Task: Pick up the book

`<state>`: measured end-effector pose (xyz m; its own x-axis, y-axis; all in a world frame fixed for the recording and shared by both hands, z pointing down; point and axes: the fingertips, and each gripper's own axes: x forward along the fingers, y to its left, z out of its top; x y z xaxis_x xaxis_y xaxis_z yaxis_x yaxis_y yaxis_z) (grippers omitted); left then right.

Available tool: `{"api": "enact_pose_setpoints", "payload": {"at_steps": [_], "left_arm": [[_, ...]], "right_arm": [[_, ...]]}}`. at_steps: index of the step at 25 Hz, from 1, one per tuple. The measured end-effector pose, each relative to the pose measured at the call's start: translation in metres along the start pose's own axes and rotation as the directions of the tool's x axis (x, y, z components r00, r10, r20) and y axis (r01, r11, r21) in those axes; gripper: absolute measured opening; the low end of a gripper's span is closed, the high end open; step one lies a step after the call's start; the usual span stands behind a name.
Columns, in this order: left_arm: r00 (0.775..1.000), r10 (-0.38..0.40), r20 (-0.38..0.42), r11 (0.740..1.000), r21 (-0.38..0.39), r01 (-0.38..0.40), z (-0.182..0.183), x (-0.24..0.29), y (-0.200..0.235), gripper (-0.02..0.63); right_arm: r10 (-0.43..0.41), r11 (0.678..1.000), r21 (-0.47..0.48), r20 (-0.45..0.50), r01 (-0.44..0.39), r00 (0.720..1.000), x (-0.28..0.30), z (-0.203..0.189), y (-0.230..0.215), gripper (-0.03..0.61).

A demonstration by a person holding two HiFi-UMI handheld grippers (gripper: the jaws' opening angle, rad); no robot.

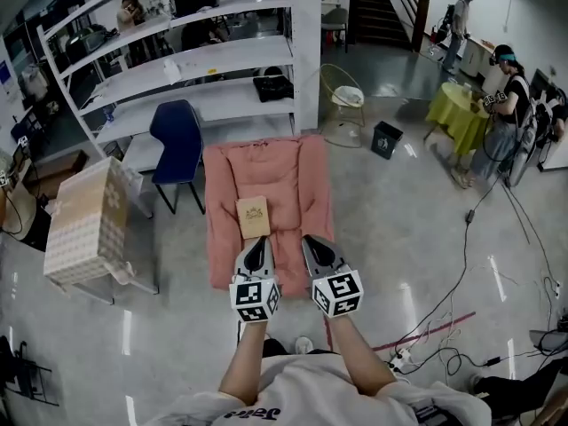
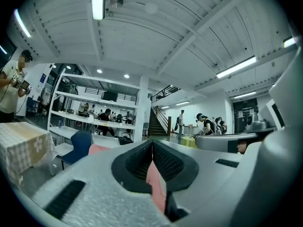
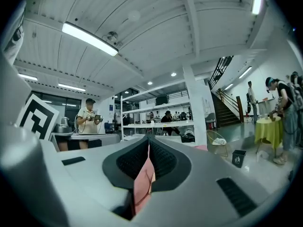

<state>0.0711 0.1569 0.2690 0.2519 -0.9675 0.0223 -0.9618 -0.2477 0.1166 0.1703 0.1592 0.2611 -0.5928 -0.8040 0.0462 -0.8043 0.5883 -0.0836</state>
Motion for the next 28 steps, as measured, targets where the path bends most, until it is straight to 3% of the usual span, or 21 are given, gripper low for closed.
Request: {"api": "enact_pose_setpoints", "payload": {"at_steps": [8,17,23,28], "left_arm": [[0.999,-0.015,-0.042,1.000,-0.016,0.014,-0.029,0.041,0.005,0.017],[0.989,0.017,-0.148,0.998,-0.056,-0.026,-0.066,0.107,0.099,0.017],[0.951,0.010,-0.310,0.998,-0.054,-0.028,-0.128,0.157,0.167,0.017],[0.891,-0.038,-0.453,0.995,-0.095,-0.006,-0.207,0.187,0.207,0.017]], "right_arm": [[0.013,1.000,0.019,-0.070,-0.012,0.997,0.038,-0.029,-0.028,0.018],[0.062,0.998,0.042,-0.183,-0.055,0.981,0.150,-0.066,-0.026,0.018],[0.070,0.996,0.064,-0.289,-0.054,0.955,0.227,-0.117,-0.037,0.020],[0.080,0.992,0.119,-0.436,-0.031,0.896,0.268,-0.196,-0.053,0.020]]}}
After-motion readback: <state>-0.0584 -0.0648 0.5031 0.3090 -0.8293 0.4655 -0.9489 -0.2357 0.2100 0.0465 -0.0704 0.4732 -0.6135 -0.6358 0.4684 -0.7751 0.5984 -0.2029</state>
